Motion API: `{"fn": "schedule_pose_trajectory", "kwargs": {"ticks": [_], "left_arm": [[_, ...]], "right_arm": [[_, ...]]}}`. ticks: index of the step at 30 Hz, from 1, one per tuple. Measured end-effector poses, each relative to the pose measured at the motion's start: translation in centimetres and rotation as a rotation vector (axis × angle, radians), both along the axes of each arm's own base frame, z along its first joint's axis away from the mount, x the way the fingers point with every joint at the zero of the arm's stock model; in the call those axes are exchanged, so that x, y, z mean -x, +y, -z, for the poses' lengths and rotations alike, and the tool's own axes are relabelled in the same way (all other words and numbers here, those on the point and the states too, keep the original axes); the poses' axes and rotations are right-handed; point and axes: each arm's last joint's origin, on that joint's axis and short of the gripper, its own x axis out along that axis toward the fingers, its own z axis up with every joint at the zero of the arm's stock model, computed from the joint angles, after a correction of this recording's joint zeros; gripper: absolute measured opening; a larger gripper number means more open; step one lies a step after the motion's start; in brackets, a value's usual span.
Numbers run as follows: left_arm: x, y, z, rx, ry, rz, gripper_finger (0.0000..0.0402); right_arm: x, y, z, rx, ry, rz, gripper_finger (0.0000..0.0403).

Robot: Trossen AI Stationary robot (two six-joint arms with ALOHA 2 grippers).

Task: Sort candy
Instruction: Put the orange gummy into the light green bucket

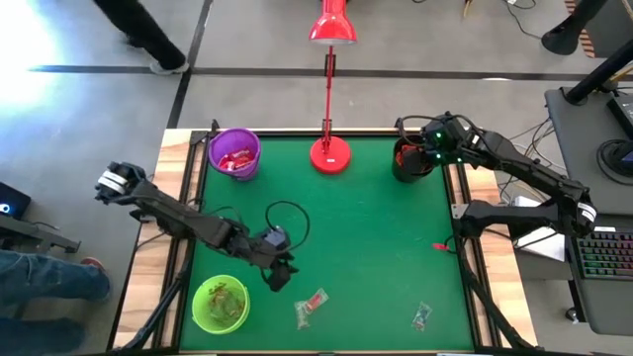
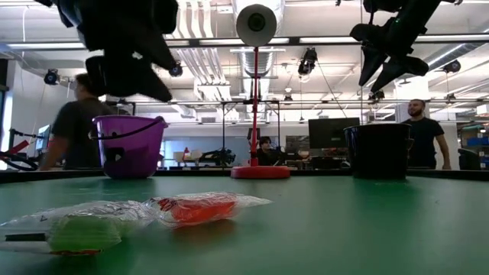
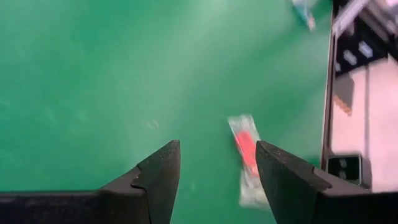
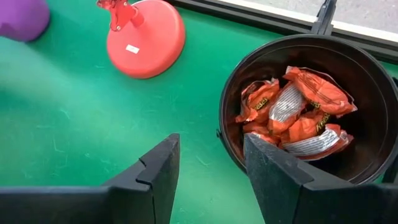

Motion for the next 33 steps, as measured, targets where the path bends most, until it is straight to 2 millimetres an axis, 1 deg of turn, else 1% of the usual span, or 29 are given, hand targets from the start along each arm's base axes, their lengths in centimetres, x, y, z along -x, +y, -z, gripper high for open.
{"fn": "schedule_pose_trajectory", "kwargs": {"ticks": [5,8,12,17,22,26,29,33], "left_arm": [[-1.5,-2.5,1.2,0.035,0.052,0.077,0.0192],[-3.1,-4.2,1.7,0.012,0.072,0.112,0.0192],[-5.2,-5.7,2.5,-0.03,0.149,0.127,0.0192],[-7.1,-6.6,3.3,-0.084,0.263,0.123,0.0192],[-8.7,-7.6,4.2,-0.103,0.283,0.149,0.0192],[-9.4,-8.0,5.1,-0.08,0.308,0.173,0.0192],[-9.7,-8.2,6.2,-0.062,0.341,0.179,0.0192],[-10.4,-8.4,6.7,-0.02,0.297,0.198,0.0192]], "right_arm": [[0.0,0.0,0.0,-0.001,-0.001,-0.001,0.0171],[0.0,0.0,0.0,-0.002,-0.001,-0.002,0.0171],[0.0,0.0,0.0,-0.002,-0.002,-0.002,0.0171],[-0.1,0.1,0.0,-0.029,-0.023,-0.027,0.0171],[-0.1,0.2,0.0,-0.051,-0.039,-0.046,0.0171],[-0.1,0.2,0.0,-0.061,-0.046,-0.033,0.0171],[-0.1,0.2,0.0,-0.071,-0.052,-0.037,0.0171],[-0.2,0.3,0.0,-0.097,-0.07,-0.059,0.0171]]}}
